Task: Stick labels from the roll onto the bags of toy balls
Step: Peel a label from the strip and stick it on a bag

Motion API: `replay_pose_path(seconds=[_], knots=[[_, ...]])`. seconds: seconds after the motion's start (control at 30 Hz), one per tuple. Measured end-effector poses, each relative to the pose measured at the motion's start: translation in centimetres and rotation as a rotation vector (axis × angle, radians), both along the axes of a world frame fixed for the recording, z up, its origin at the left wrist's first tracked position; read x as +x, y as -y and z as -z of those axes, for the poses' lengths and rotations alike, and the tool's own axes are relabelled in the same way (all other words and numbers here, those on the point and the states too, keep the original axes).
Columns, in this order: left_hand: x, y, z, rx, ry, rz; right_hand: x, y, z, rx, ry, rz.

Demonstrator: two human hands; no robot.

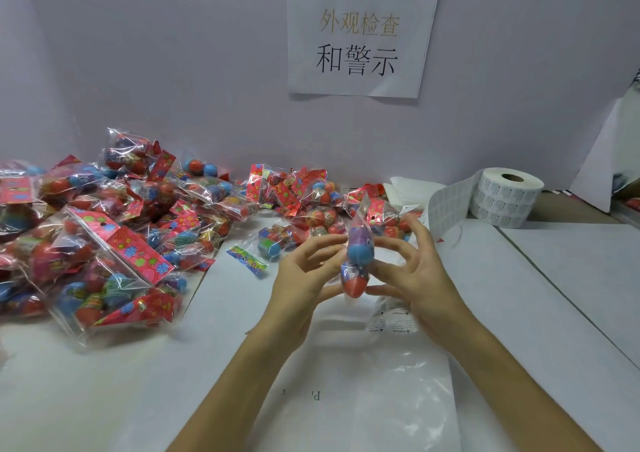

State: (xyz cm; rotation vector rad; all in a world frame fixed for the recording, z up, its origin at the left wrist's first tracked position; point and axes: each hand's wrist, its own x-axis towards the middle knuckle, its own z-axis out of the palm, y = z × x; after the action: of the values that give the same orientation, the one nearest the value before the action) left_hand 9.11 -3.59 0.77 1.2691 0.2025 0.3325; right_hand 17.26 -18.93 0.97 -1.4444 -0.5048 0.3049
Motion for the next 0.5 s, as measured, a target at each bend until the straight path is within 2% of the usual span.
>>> replay_pose_path(seconds=[0.1,0.23,0.33,0.4,0.5], knots=[[0.03,0.09,-0.10,0.041,-0.033,-0.024,-0.16,0.08,-0.08,0.004,0.035,0.056],[0.09,0.47,-0.33,-0.021,-0.075,0.085,-0.25,0.34,-0.28,-0.029,0.114,0.155],[-0.05,0.54,-0.17,0.074,-0.074,0.132,-0.17,0.45,-0.06,-0.083,0.194,0.190],[-0.14,0.38,0.02,0.096,-0.082,0.075,-0.19,0.43,0.08,-0.087,0.203,0.171],[-0.11,-0.15,0.00,-0.069,-0.105,-0.040,-0.04,0.54,-0.07,-0.034,0.190,0.150]])
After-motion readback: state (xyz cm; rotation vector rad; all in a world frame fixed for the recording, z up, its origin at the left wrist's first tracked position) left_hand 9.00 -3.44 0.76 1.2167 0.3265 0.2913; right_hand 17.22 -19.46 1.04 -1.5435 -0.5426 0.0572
